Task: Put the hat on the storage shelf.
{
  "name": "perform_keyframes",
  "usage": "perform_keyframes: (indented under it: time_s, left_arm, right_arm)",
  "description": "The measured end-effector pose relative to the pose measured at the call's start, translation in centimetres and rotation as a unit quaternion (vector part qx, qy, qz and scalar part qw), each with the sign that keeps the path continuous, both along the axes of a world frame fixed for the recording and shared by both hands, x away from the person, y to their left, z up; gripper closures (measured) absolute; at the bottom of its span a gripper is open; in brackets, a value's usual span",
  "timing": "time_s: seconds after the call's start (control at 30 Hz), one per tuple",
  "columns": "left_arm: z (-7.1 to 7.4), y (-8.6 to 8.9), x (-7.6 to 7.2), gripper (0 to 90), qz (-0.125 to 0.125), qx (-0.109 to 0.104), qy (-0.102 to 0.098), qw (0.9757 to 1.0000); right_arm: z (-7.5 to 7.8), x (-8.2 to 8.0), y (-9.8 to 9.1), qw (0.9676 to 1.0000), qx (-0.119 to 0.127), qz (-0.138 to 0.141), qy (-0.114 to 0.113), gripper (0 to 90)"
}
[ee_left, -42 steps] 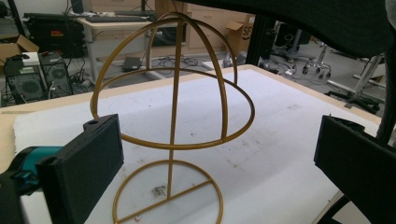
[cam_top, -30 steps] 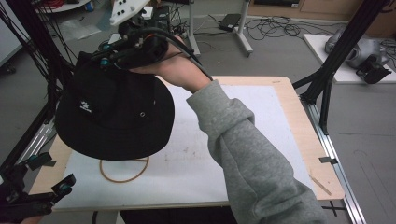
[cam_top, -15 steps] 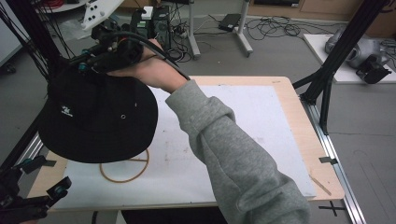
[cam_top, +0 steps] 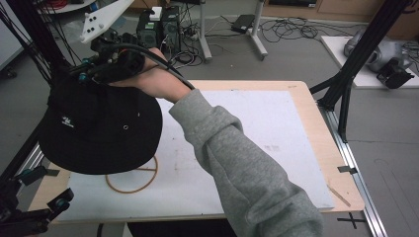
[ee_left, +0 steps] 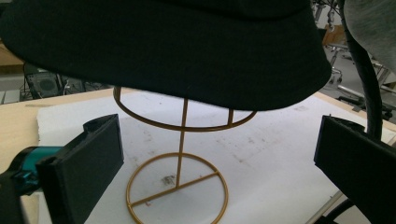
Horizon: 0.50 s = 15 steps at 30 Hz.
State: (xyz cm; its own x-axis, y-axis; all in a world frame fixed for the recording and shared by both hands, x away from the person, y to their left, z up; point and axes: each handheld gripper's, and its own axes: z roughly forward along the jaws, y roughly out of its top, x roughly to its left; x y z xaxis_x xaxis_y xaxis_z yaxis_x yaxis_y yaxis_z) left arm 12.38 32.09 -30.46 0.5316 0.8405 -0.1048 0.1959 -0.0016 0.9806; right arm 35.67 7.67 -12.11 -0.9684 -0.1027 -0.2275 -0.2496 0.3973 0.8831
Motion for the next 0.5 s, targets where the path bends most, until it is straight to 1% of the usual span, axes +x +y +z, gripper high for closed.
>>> perform_keyframes:
  time_s: [0.07,0.1,0.13,0.17,0.2,0.23,0.27,0.3,0.37,0.4,0.43,0.5]
  left_arm:
    - [0.0,0.0,0.0,1.7,0.0,0.0,0.0,1.0]
    - [0.0,0.0,0.0,1.8,-0.001,0.001,0.0,1.0]
    - [0.0,0.0,0.0,1.7,-0.001,0.001,0.0,1.0]
    - [0.0,0.0,0.1,1.7,-0.001,0.002,0.001,1.0]
    - [0.0,0.0,0.1,1.7,0.0,0.002,0.001,1.0]
    - [-0.1,0.0,0.1,1.7,0.0,0.0,0.001,1.0]
    - [-0.1,0.0,0.1,1.7,0.0,0.0,0.001,1.0]
    - [-0.1,0.0,0.2,1.7,0.0,0.0,0.002,1.0]
    - [-0.1,0.0,0.2,1.7,-0.001,0.0,0.003,1.0]
    - [-0.1,0.0,0.3,1.7,-0.002,0.001,0.002,1.0]
    - [-0.1,-0.1,0.3,1.7,-0.003,0.001,0.002,1.0]
    - [0.0,-0.1,0.3,1.7,-0.003,0.002,0.001,1.0]
  right_arm:
    - [-0.2,0.1,0.1,1.0,-0.001,-0.001,0.003,85.9]
    - [-0.8,0.3,0.3,1.0,-0.005,-0.001,0.006,85.9]
    - [-0.8,0.3,0.3,1.0,-0.005,-0.001,0.006,85.9]
    - [-1.4,0.4,0.5,0.9999,-0.009,-0.003,0.01,85.8]
    - [-1.4,0.4,0.5,0.9999,-0.009,-0.003,0.01,85.8]
    - [-1.9,0.5,0.6,0.9998,-0.008,-0.005,0.015,85.8]
    - [-1.9,0.5,0.6,0.9998,-0.008,-0.005,0.015,85.8]
    - [-2.7,0.8,0.8,0.9997,-0.004,-0.006,0.025,85.8]
    - [-2.9,0.9,0.8,0.9996,-0.004,-0.006,0.027,85.8]
    - [-3.3,0.9,0.9,0.9995,-0.005,-0.008,0.029,85.7]
    - [-3.9,1.1,1.0,0.9993,-0.007,-0.009,0.036,85.7]
    - [-4.1,1.1,1.0,0.9992,-0.008,-0.01,0.039,85.7]
